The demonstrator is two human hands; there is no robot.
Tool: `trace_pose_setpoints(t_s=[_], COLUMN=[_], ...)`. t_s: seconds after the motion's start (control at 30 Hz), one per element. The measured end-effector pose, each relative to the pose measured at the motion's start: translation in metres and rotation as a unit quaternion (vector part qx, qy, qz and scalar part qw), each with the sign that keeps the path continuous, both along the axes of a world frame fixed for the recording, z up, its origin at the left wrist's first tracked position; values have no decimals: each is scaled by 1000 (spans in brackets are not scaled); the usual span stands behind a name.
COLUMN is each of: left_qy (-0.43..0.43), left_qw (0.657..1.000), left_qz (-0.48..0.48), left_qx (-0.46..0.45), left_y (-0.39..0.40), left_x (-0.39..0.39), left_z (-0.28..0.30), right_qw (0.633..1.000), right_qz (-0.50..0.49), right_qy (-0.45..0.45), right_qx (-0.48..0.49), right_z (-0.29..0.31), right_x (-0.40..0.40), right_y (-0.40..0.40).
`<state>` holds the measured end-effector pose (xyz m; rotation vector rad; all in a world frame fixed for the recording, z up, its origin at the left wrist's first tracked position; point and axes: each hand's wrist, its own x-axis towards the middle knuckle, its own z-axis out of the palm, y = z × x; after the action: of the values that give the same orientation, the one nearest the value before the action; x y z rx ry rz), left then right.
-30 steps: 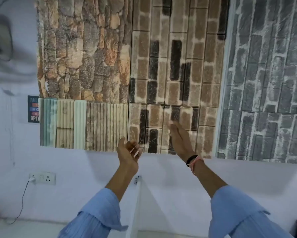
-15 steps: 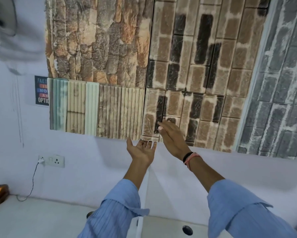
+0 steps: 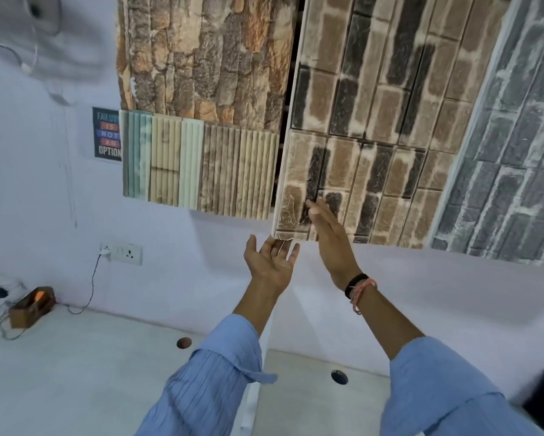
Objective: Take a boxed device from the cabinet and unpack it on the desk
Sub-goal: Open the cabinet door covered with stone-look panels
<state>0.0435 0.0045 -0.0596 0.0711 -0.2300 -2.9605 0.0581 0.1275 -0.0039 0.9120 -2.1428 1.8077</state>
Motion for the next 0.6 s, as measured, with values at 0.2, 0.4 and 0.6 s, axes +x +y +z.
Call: trace_pose_setpoints(t_s=[0.2,0.4,0.6], left_qy=[-3,15,64], left_qw=[997,961,890], left_qz=[11,42,72], left_qx=[-73,-275,-446], left_y=[47,116,202], left_x=[66,129,169], left_z=[-5,1,16], right_qw=[988,972,962], right_qz=[57,51,29], right_qy=[-33,-33,-40], right_qx=[-137,-225,-269], right_z=[-3,-4,-15], right_x=[71,135,174], right_y=[61,134,203])
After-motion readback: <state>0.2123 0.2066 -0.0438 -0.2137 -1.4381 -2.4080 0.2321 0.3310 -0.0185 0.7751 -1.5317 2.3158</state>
